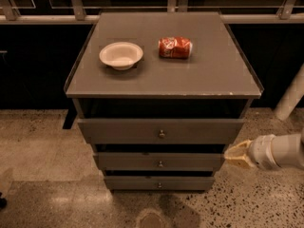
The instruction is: Close top drawer
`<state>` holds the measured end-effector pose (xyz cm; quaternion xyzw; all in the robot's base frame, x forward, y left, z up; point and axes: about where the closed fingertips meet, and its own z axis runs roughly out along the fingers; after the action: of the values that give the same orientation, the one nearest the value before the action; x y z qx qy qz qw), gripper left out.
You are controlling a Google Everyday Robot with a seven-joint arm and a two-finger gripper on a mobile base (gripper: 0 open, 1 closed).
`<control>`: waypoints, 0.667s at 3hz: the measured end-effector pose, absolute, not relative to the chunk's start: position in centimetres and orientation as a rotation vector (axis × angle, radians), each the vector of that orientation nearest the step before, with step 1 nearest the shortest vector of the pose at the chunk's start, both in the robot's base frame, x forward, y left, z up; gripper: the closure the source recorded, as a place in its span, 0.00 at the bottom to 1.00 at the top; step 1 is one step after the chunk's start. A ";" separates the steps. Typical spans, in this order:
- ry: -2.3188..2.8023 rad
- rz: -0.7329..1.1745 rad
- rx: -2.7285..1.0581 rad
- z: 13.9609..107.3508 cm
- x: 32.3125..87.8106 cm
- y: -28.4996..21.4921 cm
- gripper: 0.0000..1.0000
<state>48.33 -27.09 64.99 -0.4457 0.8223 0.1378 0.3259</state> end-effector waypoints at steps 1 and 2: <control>2.157 0.360 -1.180 65.6 47.6 -26.8 0.58; 2.157 0.361 -1.180 65.6 47.6 -26.8 0.35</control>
Offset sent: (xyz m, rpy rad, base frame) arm -0.0091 0.0027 0.0075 -0.0070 0.0045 0.0066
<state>47.60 -26.77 65.62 -0.4495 0.8216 0.1374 0.3226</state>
